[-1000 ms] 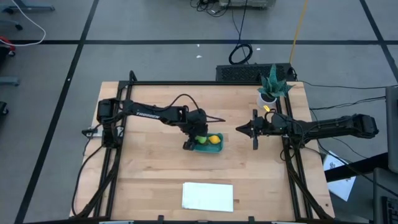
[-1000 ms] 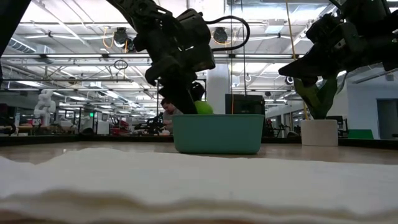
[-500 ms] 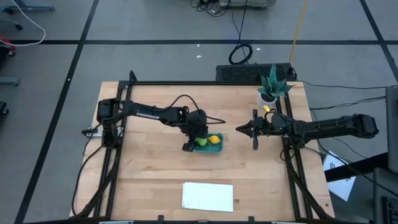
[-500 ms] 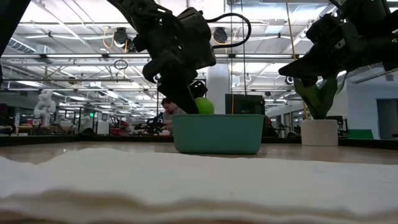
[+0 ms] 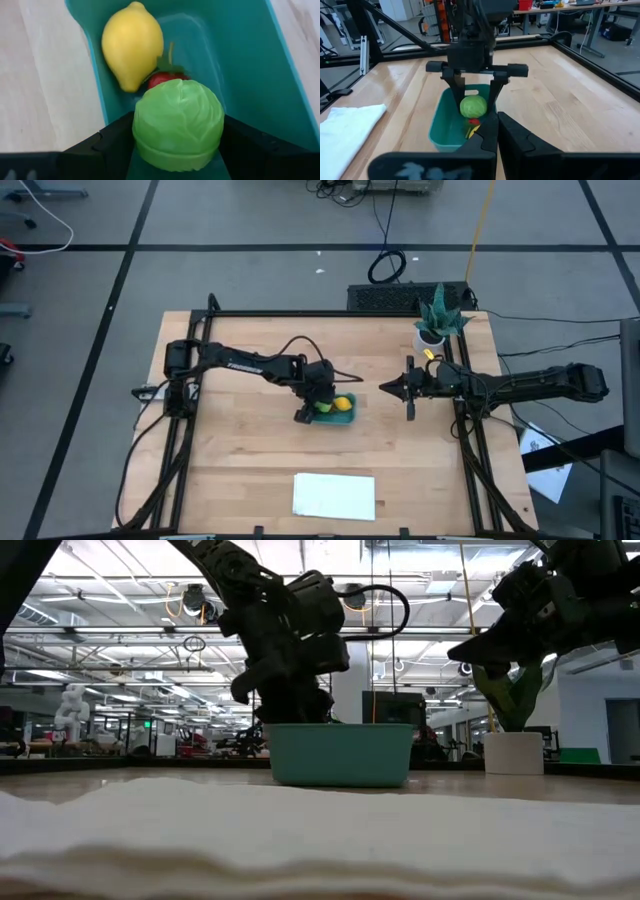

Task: Pick and placing Produce into tupperware
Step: Put the green cabbage into the blue bin

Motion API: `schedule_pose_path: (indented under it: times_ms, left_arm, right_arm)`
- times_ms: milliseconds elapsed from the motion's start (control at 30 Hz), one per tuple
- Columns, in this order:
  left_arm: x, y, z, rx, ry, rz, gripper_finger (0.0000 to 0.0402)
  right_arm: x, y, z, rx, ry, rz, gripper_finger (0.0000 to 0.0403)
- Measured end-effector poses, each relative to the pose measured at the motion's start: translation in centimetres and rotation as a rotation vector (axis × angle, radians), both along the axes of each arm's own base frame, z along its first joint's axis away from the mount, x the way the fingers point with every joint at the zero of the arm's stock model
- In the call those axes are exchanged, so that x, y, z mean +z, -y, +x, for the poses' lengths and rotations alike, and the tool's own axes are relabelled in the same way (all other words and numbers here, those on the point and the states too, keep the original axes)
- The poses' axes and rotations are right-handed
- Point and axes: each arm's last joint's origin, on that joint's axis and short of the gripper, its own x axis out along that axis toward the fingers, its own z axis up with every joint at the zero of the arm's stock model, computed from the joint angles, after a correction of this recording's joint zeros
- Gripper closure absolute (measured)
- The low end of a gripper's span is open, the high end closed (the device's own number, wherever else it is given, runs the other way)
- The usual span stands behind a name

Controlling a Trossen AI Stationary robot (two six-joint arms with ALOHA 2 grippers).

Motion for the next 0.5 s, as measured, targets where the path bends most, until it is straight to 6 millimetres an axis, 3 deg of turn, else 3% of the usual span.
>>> schedule_pose_path:
  times_ms: [500]
  left_arm:
    - [-0.07, 0.04, -0.06, -0.035, -0.002, 0.018, 0.0144]
  right_arm:
    - [0.02, 0.0, 0.0, 0.0, 0.002, 0.0, 0.0403]
